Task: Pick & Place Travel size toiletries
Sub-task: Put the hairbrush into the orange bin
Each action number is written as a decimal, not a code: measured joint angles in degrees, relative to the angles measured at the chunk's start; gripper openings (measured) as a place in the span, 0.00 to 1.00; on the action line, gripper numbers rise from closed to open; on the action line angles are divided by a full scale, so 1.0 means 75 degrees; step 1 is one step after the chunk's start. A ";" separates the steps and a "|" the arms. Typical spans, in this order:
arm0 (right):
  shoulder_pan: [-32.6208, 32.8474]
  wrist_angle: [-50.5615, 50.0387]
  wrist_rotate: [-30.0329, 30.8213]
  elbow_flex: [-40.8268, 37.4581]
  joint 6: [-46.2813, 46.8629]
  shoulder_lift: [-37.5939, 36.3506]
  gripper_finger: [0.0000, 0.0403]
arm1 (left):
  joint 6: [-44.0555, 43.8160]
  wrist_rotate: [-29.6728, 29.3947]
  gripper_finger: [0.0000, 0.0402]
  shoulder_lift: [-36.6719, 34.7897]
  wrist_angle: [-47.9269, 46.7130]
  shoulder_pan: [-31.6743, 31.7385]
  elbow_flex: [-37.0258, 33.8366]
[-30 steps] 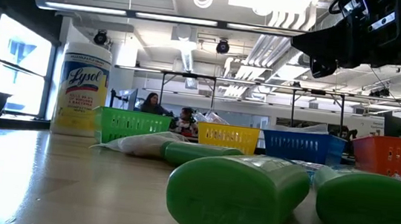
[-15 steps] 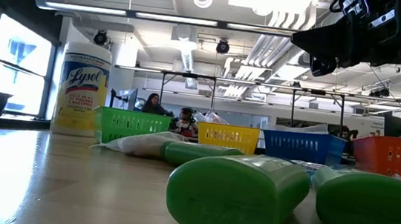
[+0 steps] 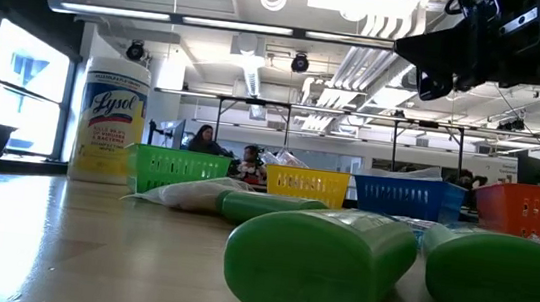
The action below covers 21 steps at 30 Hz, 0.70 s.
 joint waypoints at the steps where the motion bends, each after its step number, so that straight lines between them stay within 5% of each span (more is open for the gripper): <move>1: -0.0002 0.0029 -0.0045 0.0000 0.0001 0.0000 0.01 | 0.0138 -0.0125 0.01 0.0000 -0.0227 0.0000 0.0222; 9: -0.0002 0.0084 -0.0118 0.0000 0.0142 0.0000 0.01 | 0.1447 -0.1882 0.00 -0.0006 -0.2020 0.0039 0.1844; 15: 0.0067 0.0132 -0.0897 0.0000 -0.0407 0.0000 0.01 | 0.3212 -0.2714 0.00 -0.0027 -0.2696 0.0563 0.2478; 21: 0.0773 0.0185 0.0338 0.0000 -0.1262 0.0000 0.11 | 0.6034 -0.2688 0.00 -0.0196 -0.2354 0.1481 0.2671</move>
